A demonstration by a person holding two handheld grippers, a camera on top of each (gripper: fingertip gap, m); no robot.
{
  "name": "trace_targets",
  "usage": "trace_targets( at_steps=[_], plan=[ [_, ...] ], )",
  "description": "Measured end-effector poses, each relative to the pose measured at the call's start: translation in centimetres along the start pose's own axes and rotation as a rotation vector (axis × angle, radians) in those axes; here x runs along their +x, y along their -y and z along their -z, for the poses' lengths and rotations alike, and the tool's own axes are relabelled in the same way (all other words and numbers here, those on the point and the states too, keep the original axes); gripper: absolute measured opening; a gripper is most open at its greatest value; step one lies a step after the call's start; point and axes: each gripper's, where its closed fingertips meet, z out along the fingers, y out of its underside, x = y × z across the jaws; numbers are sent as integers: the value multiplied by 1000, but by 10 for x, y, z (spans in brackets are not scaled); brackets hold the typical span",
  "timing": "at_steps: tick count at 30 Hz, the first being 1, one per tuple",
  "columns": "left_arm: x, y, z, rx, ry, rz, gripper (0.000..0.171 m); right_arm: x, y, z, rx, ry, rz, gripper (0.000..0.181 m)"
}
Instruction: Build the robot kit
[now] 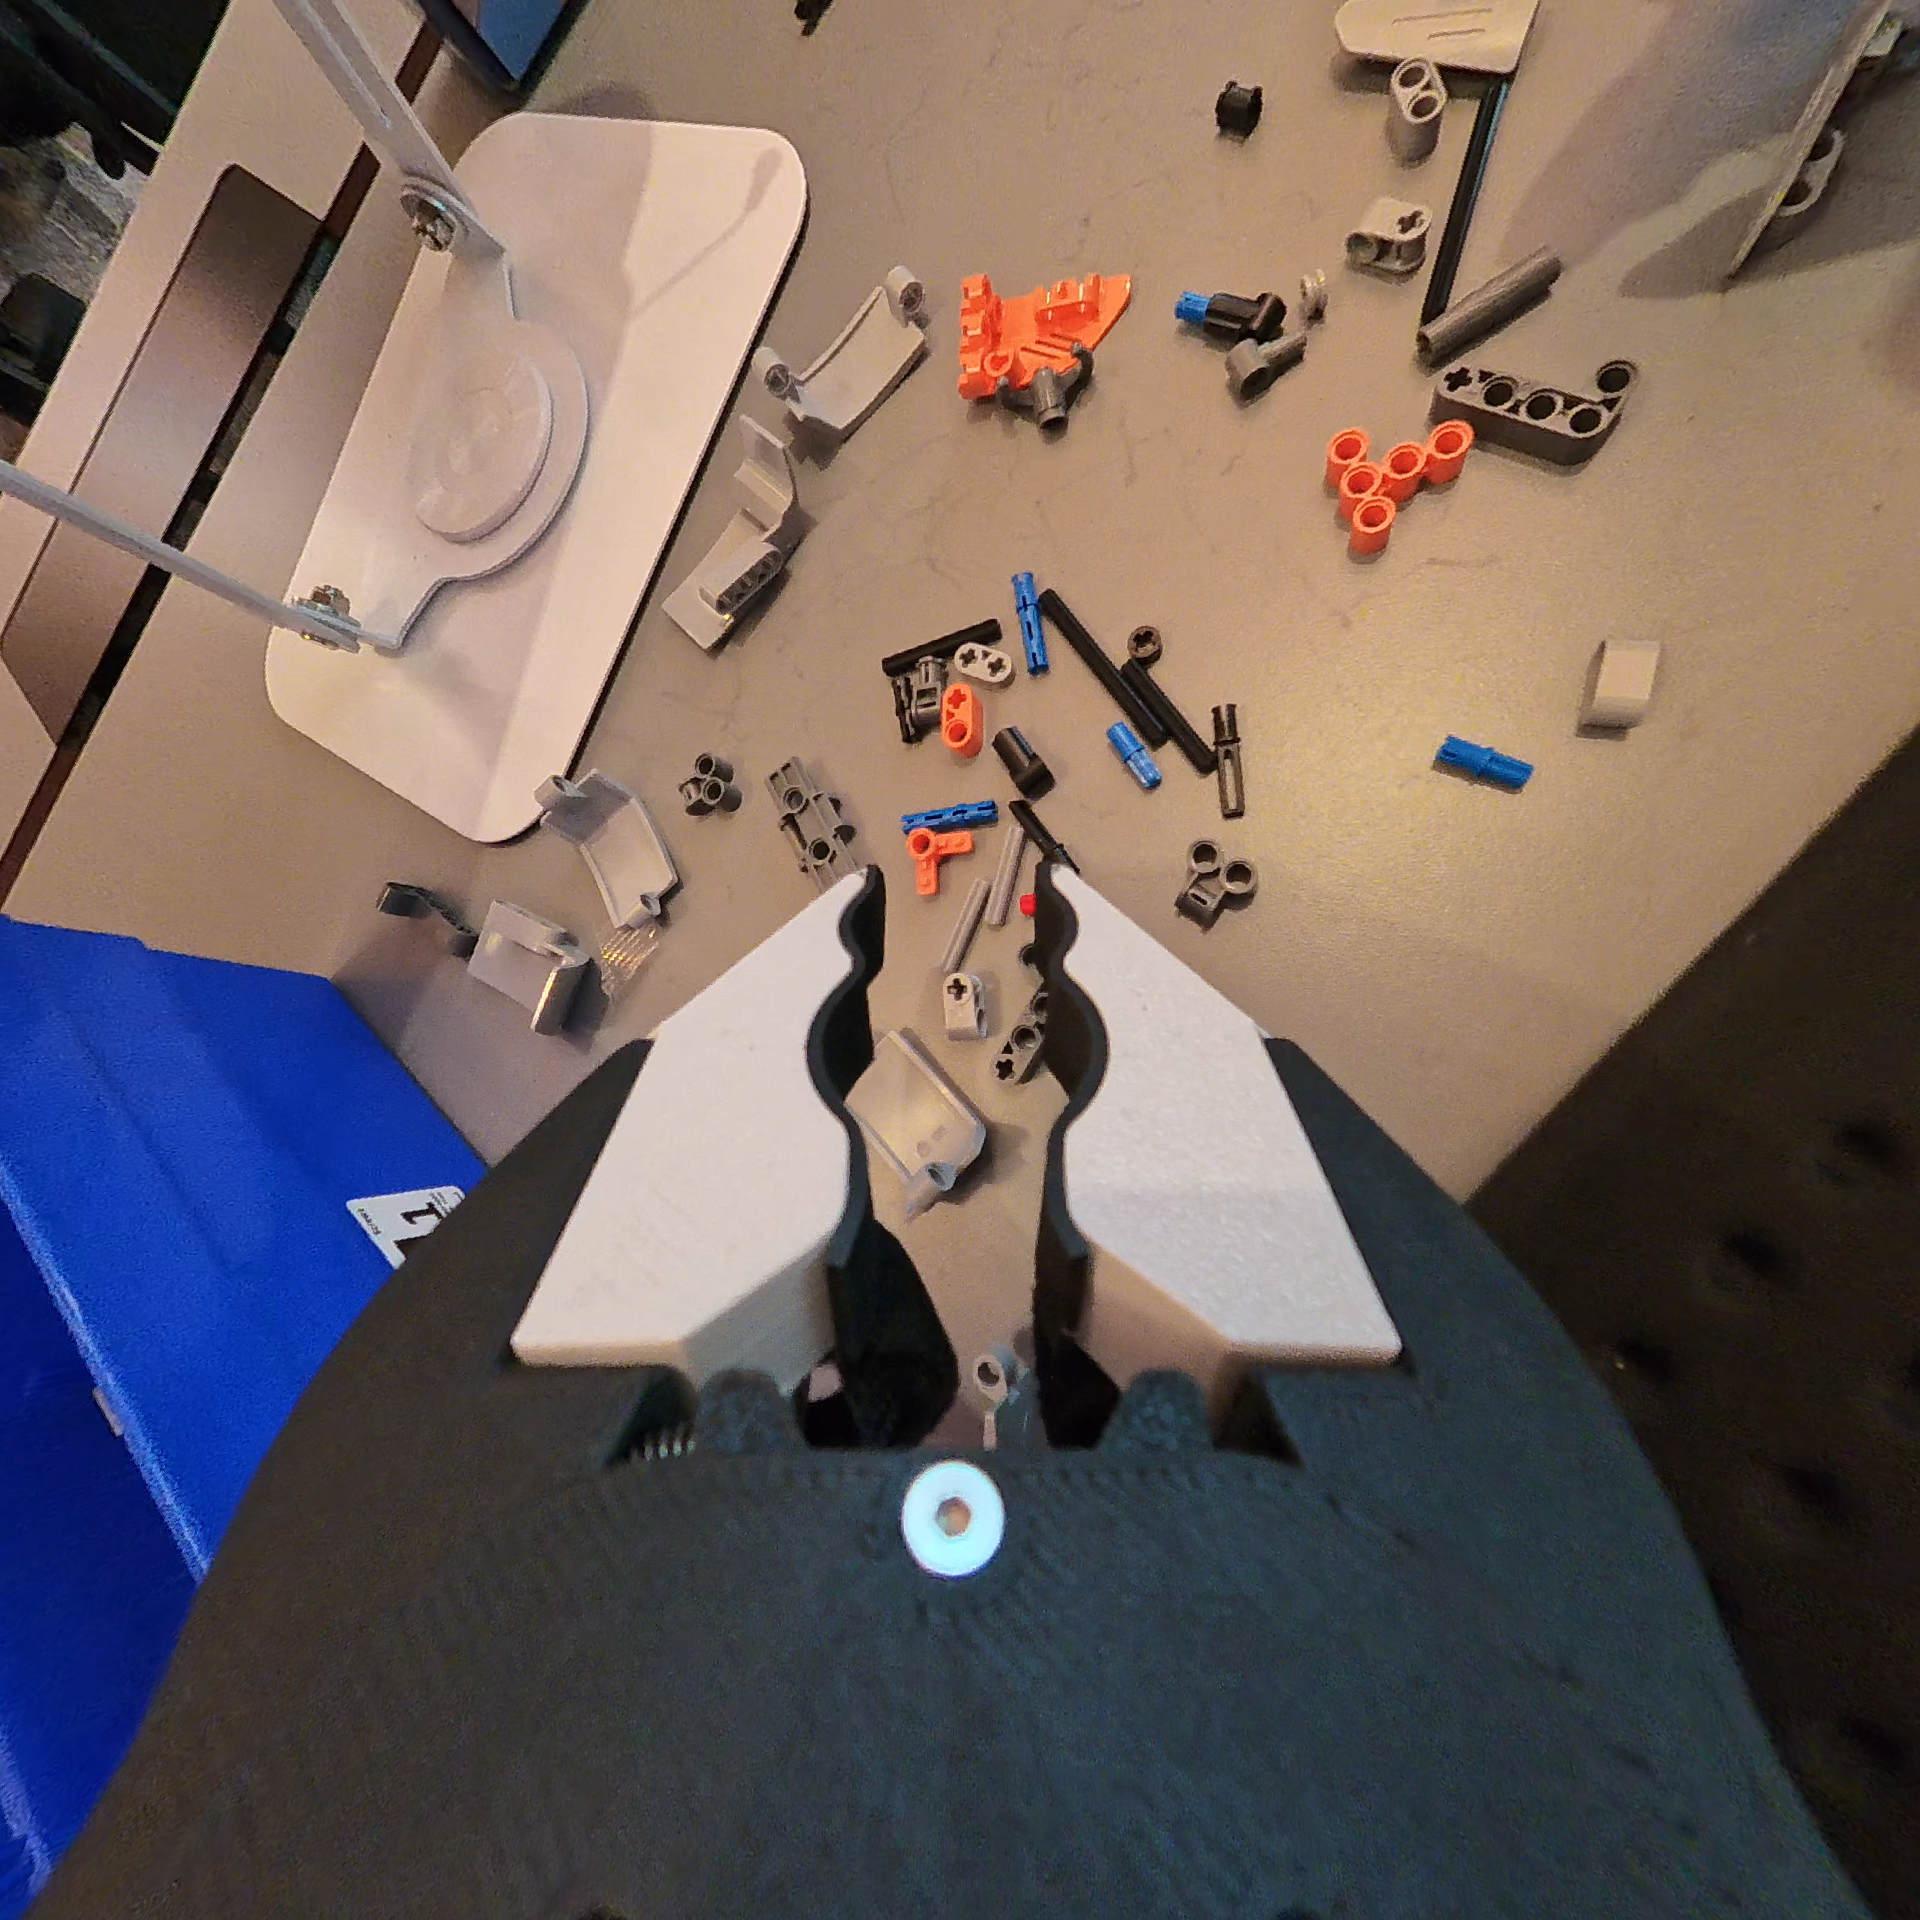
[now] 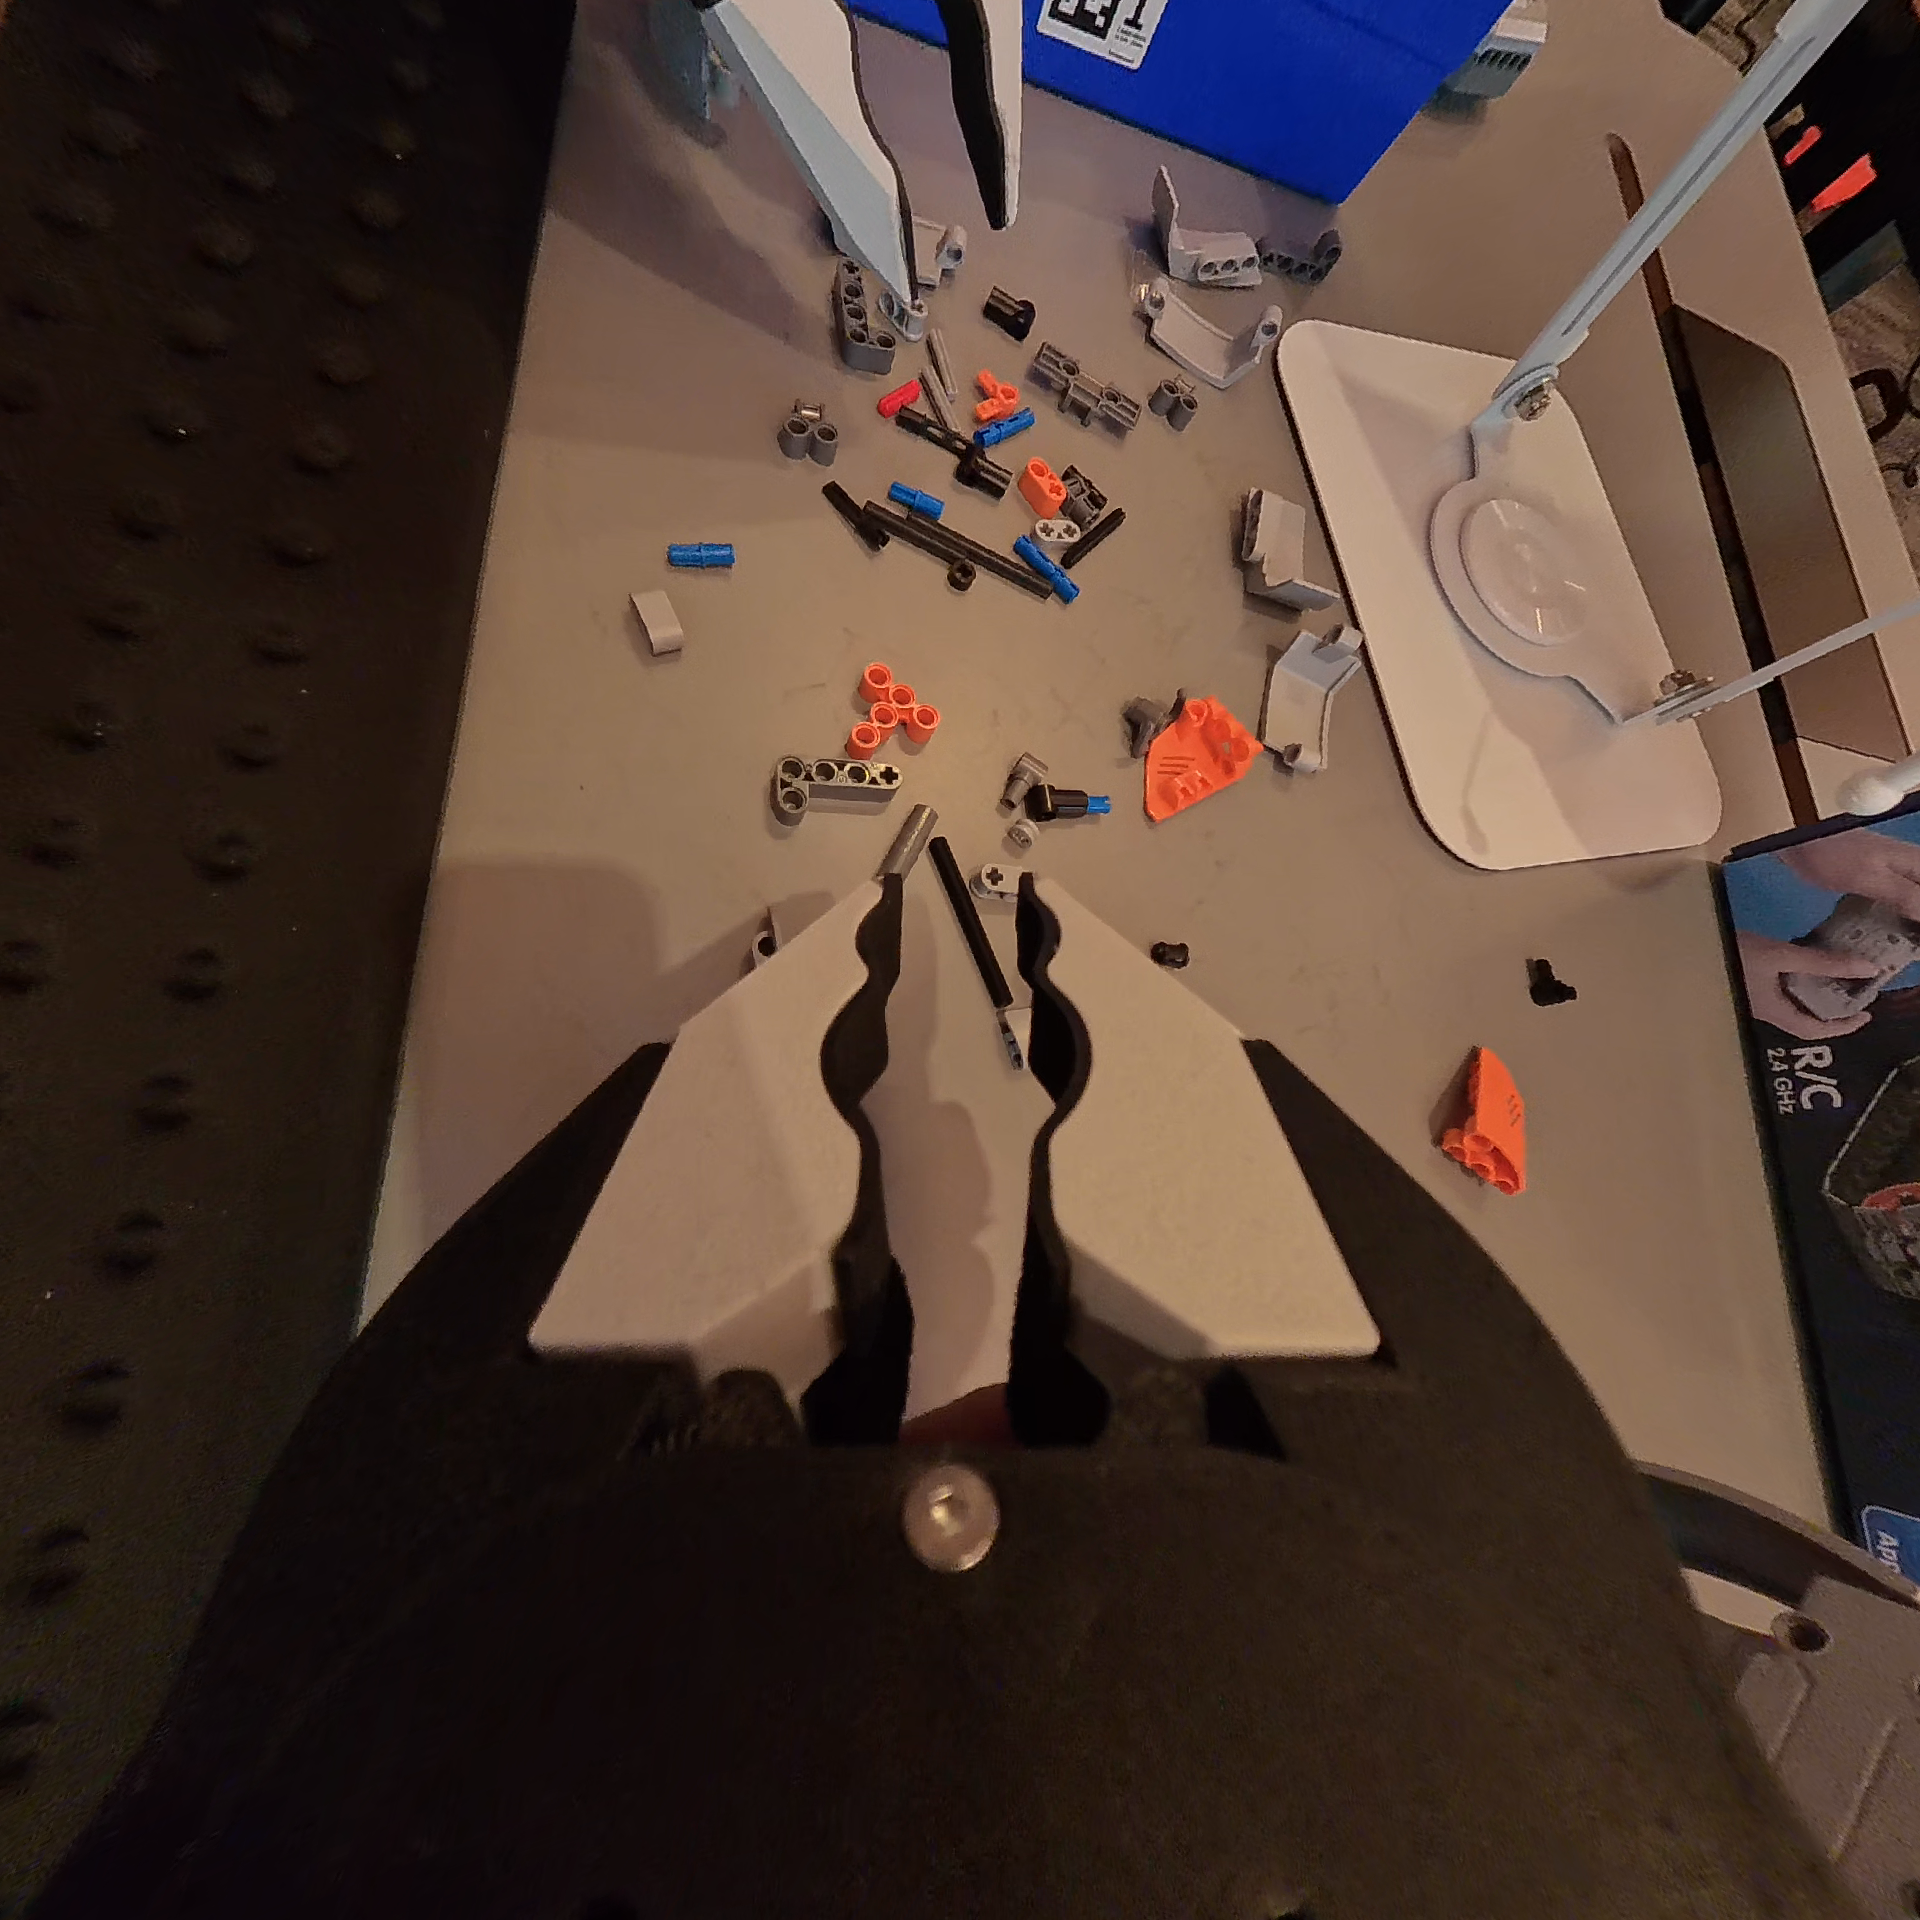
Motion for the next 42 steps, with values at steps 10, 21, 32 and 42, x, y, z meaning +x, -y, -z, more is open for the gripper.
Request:
trace_targets(
  at_steps=[10, 21, 32, 42],
  plan=[
    [-1, -3, 4, -6, 8, 5, 26, 1, -4, -1, -9, -5, 0, 19],
    [5, -5, 4, -8, -2, -2, 25, 5, -12, -4, -37, -23, 22, 19],
    [6, -8, 2, -21, -4, -20, 23, 8, -14, -3, -40, -36, 29, 19],
    [6, -8, 3, -15, -2, -15, 22, 8, -16, -5, -43, -38, 37, 19]
  ],
)
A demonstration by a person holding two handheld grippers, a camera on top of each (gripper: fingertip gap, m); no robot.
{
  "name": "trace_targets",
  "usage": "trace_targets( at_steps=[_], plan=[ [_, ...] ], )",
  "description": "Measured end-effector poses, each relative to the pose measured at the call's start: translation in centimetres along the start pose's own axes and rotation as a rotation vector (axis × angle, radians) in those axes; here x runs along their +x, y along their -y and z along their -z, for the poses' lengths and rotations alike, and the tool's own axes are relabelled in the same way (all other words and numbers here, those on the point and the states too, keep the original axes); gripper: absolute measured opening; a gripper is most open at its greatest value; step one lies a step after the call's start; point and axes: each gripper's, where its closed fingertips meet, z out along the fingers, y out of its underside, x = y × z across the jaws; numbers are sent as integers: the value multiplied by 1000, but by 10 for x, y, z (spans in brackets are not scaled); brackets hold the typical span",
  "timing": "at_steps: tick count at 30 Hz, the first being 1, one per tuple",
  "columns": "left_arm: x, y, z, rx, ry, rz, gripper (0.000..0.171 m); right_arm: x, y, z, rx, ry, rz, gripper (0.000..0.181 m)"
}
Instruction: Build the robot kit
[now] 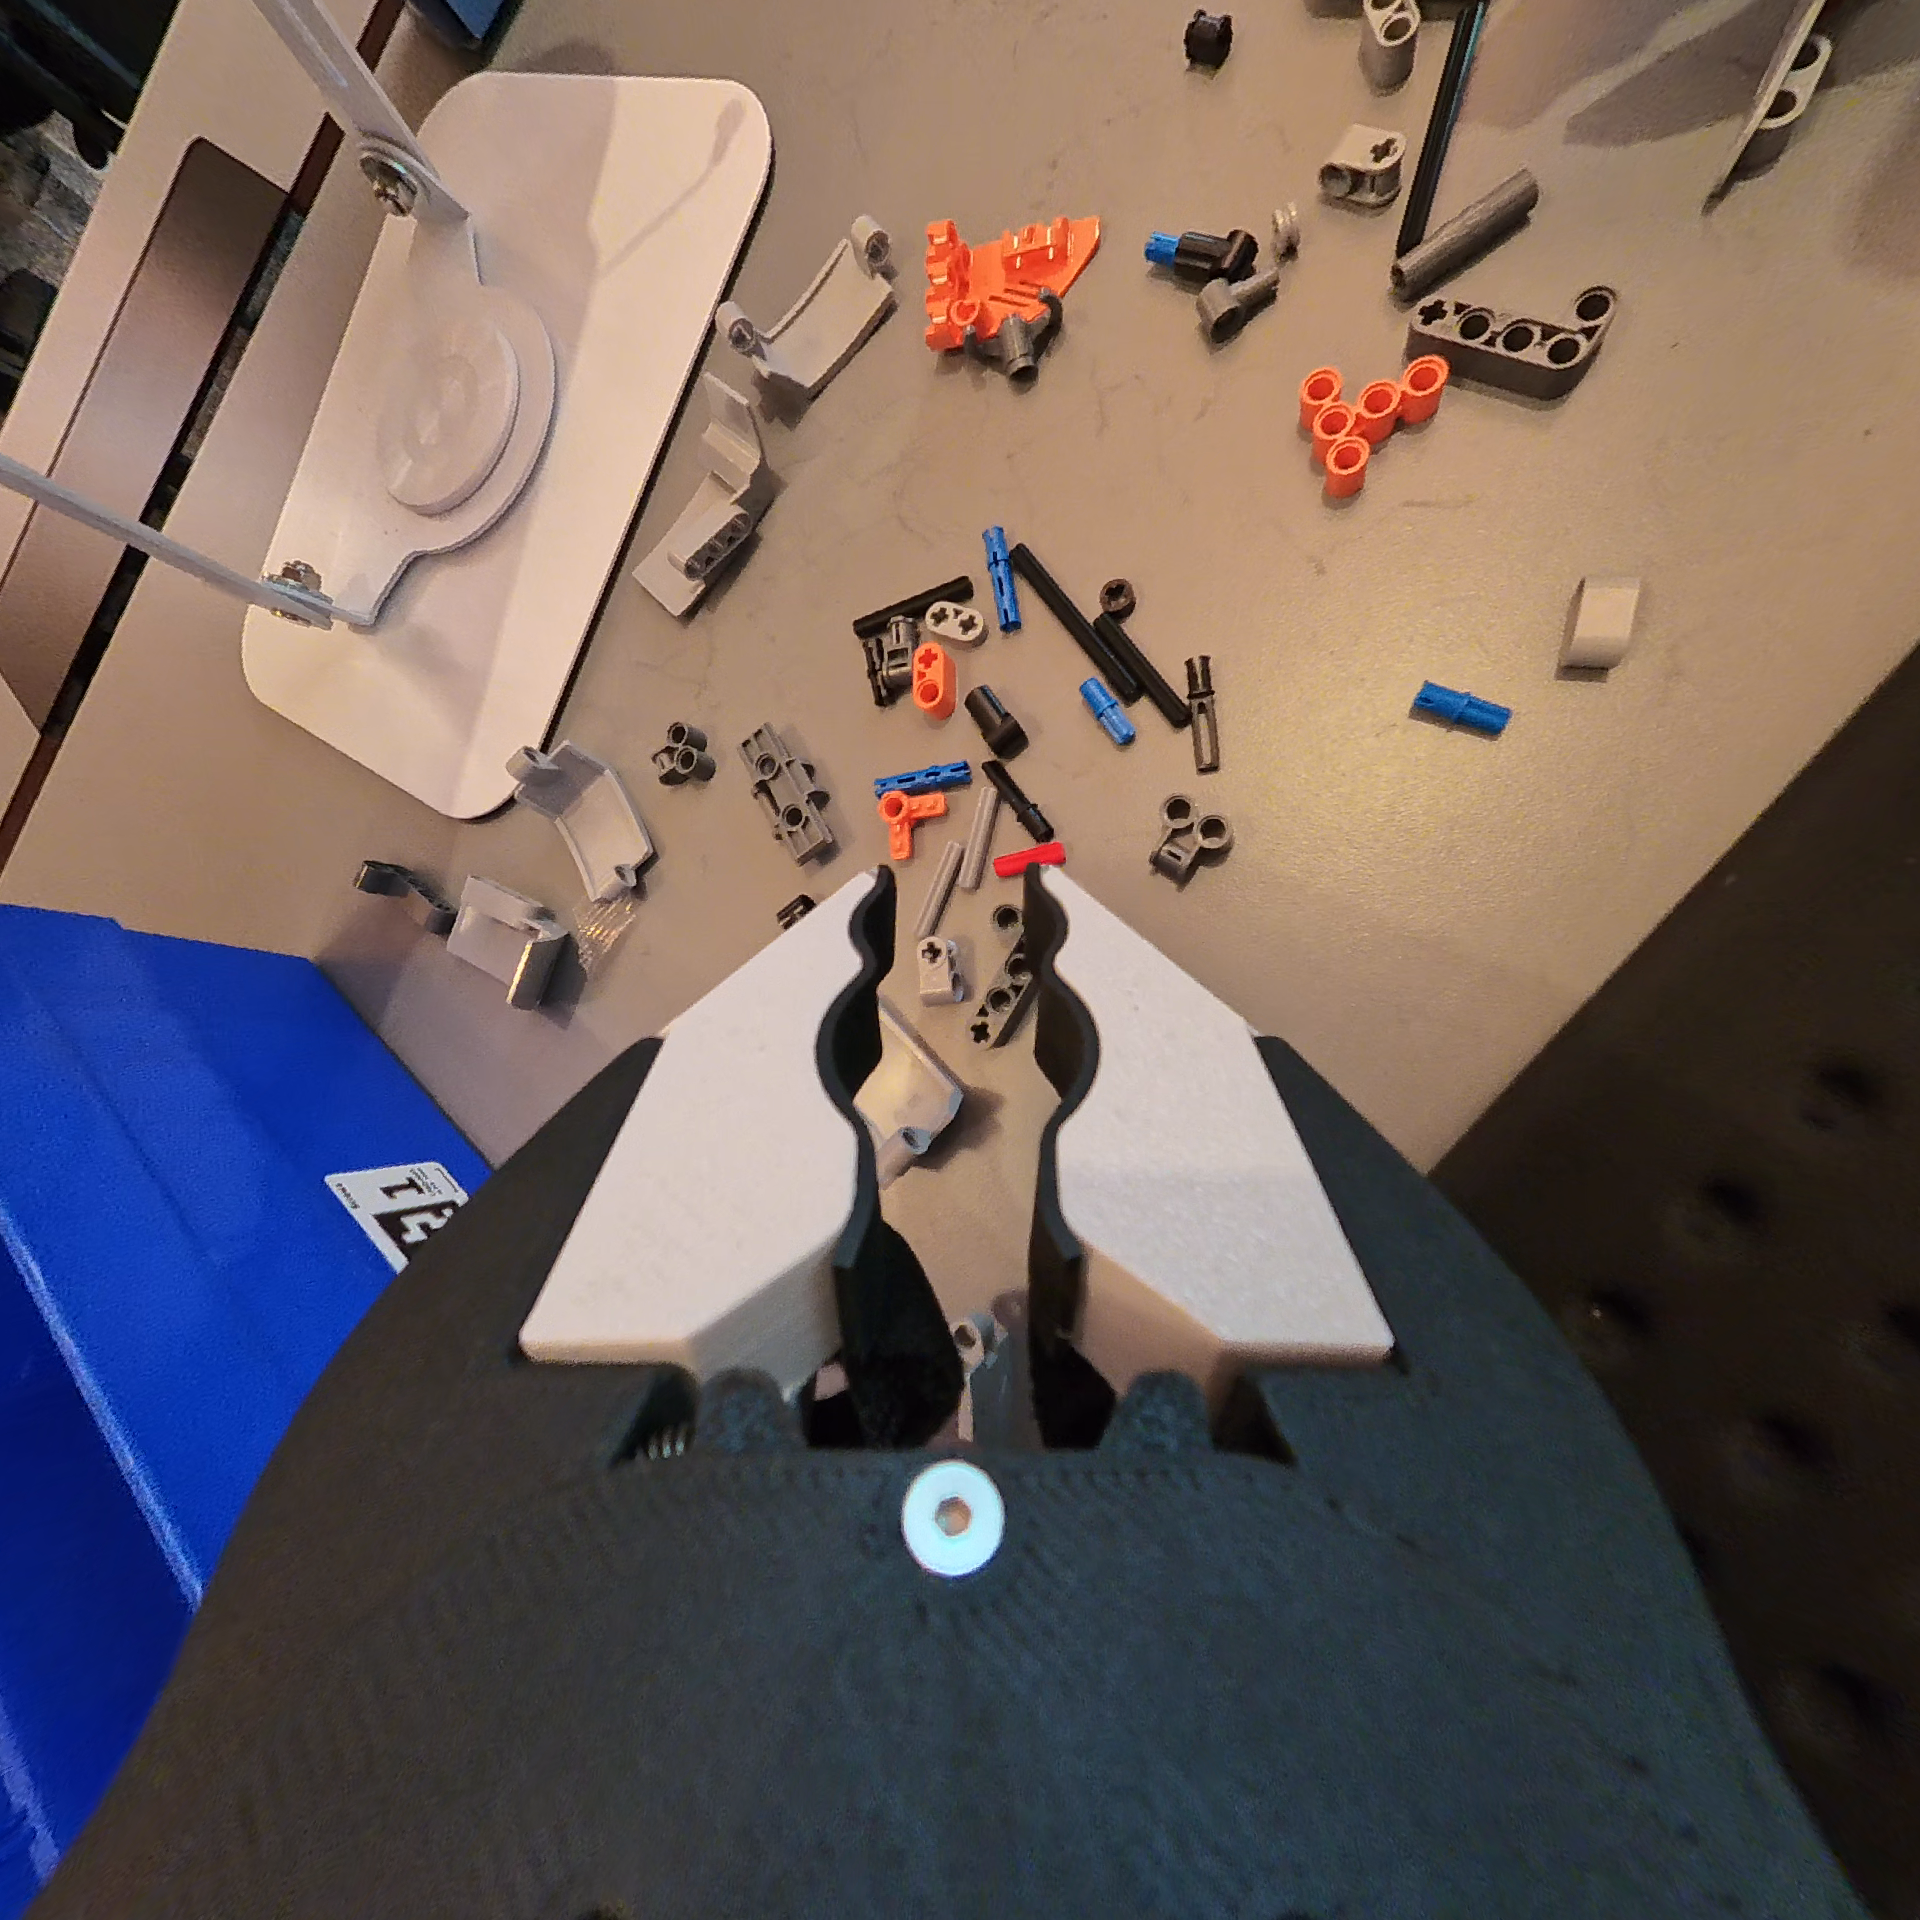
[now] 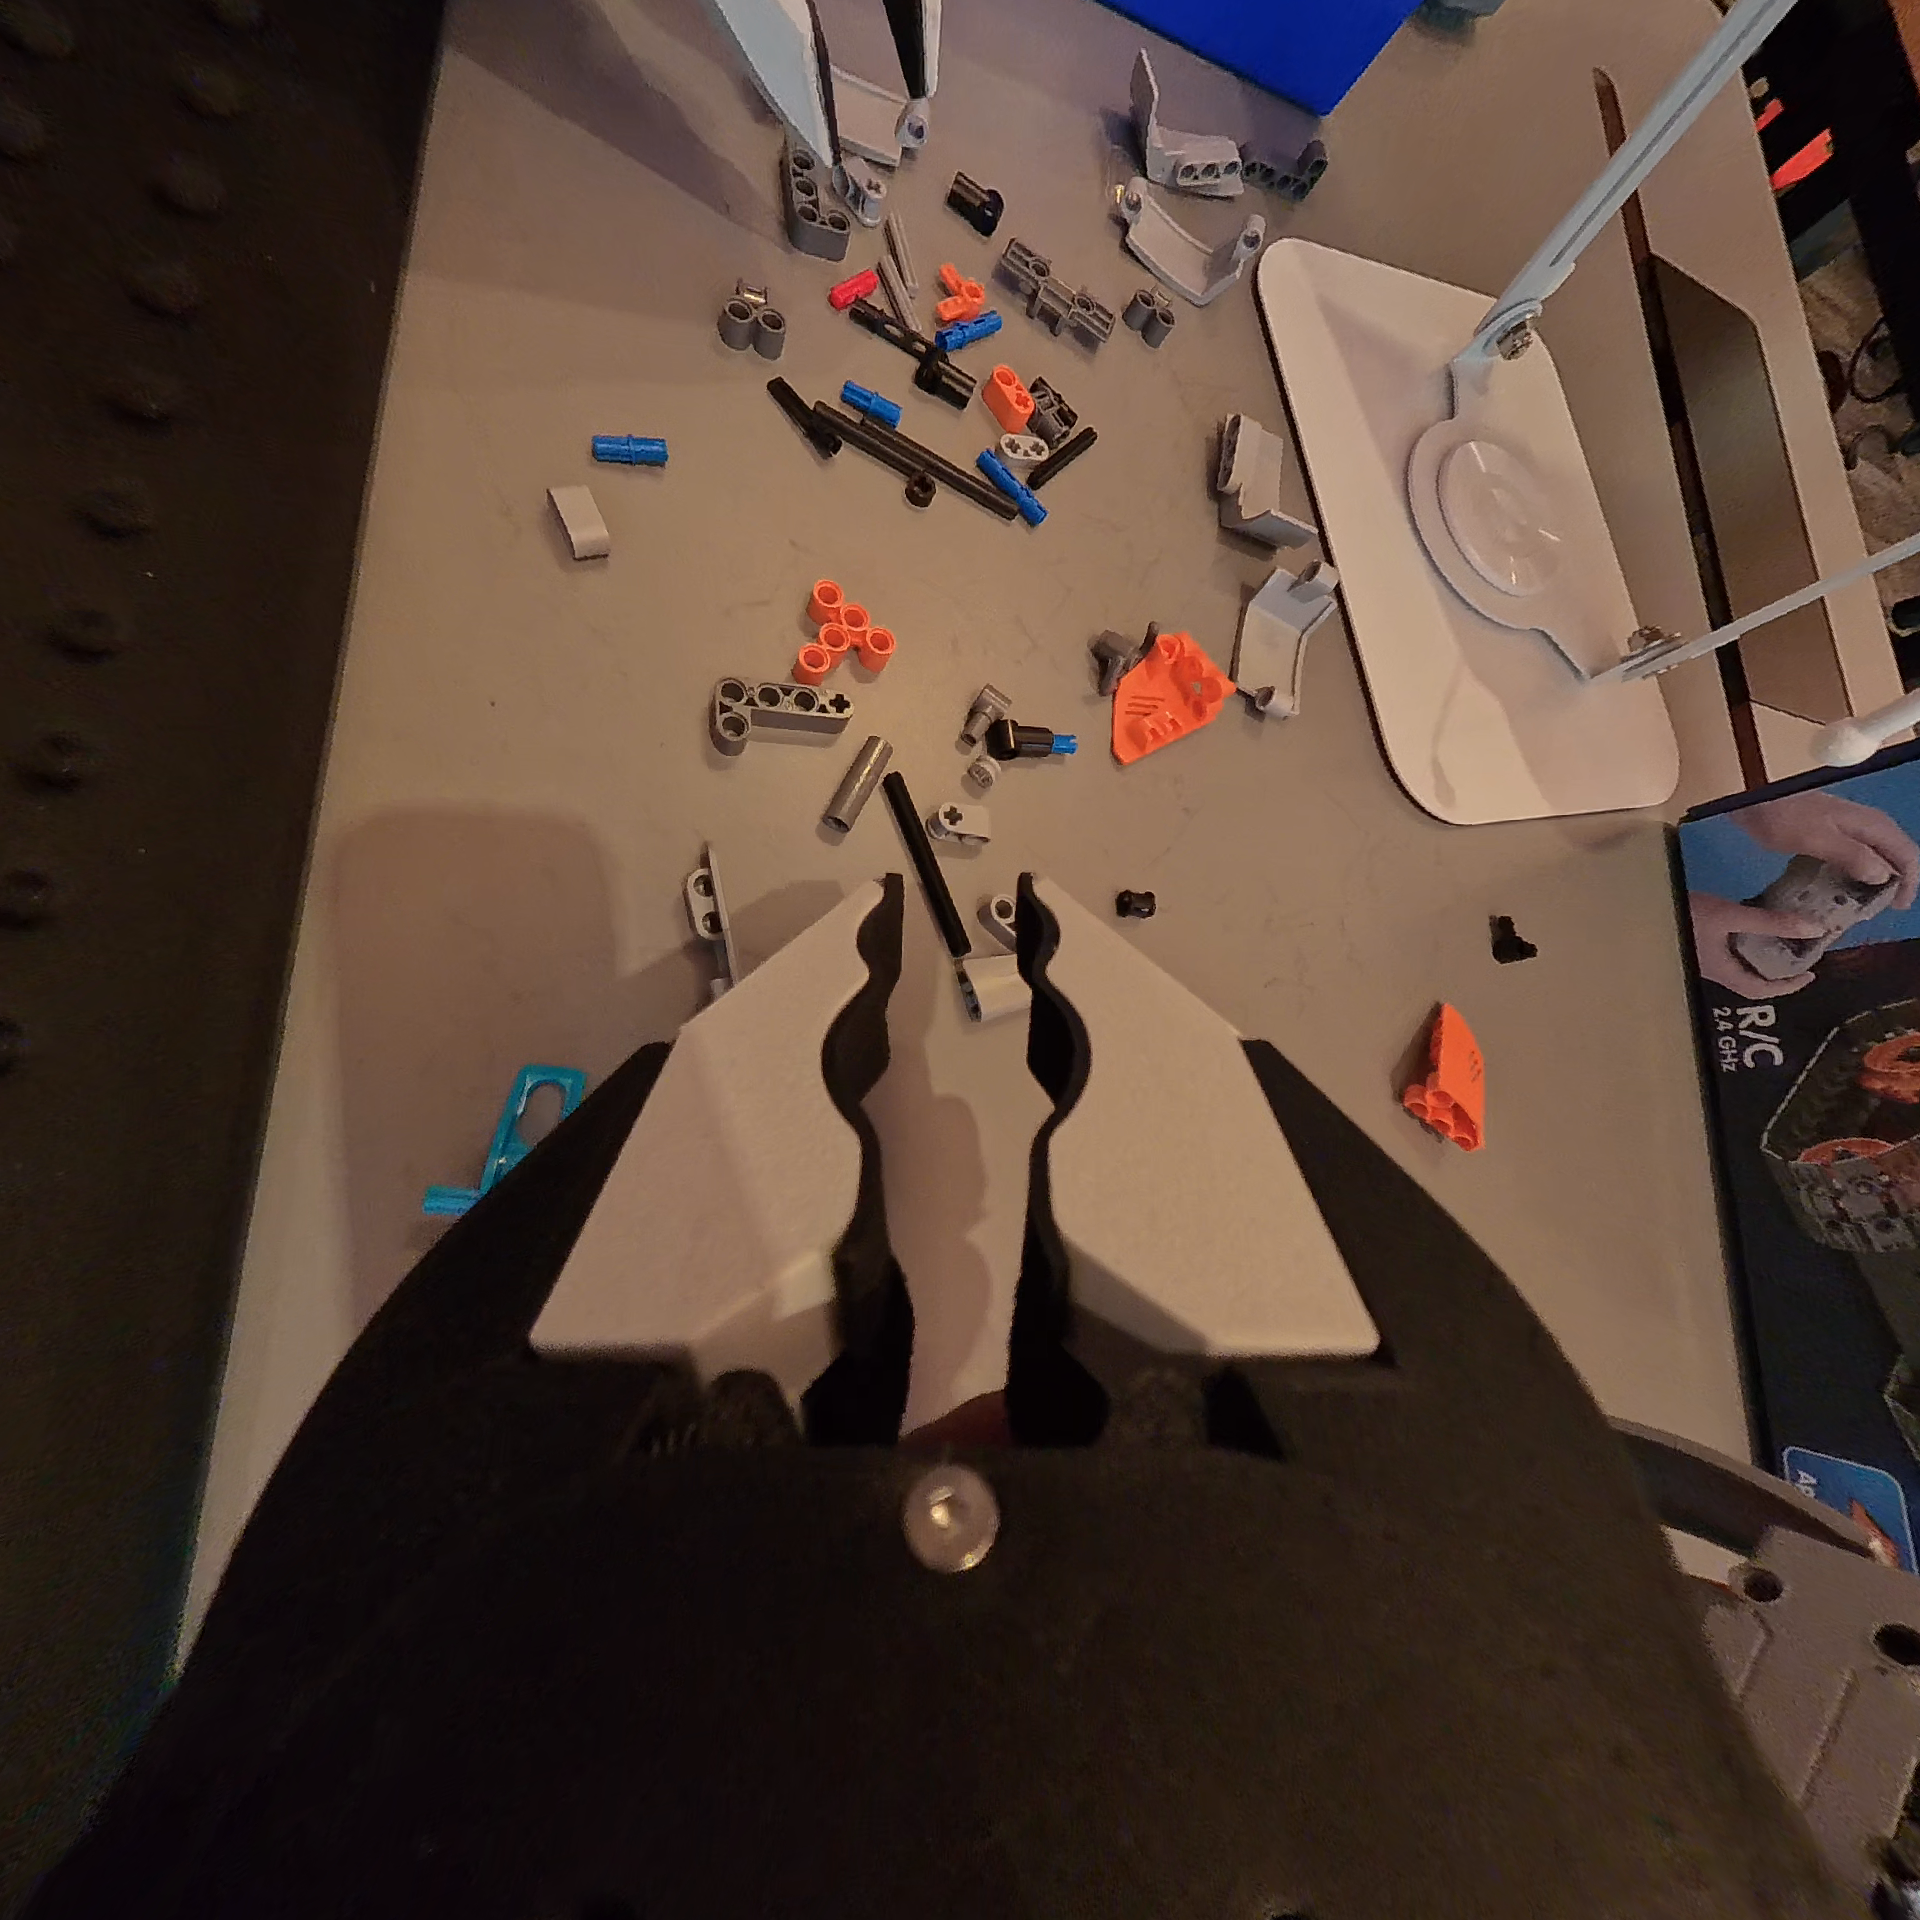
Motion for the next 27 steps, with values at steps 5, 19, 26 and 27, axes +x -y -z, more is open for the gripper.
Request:
trace_targets(
  at_steps=[5, 19, 26, 27],
  plan=[
    [-8, -5, 4, -14, 35, 26, 21, 0, 1, 0, 2, -1, 1, 19],
    [-12, 8, -19, -91, 25, -36, 16, -4, 4, 1, 9, 6, 15, 18],
    [-16, -2, -40, -169, -10, 18, 9, -4, 5, 2, 10, 7, 22, 19],
    [-16, -2, -43, -160, -19, 34, 6, -4, 5, 3, 10, 7, 22, 19]
  ],
)
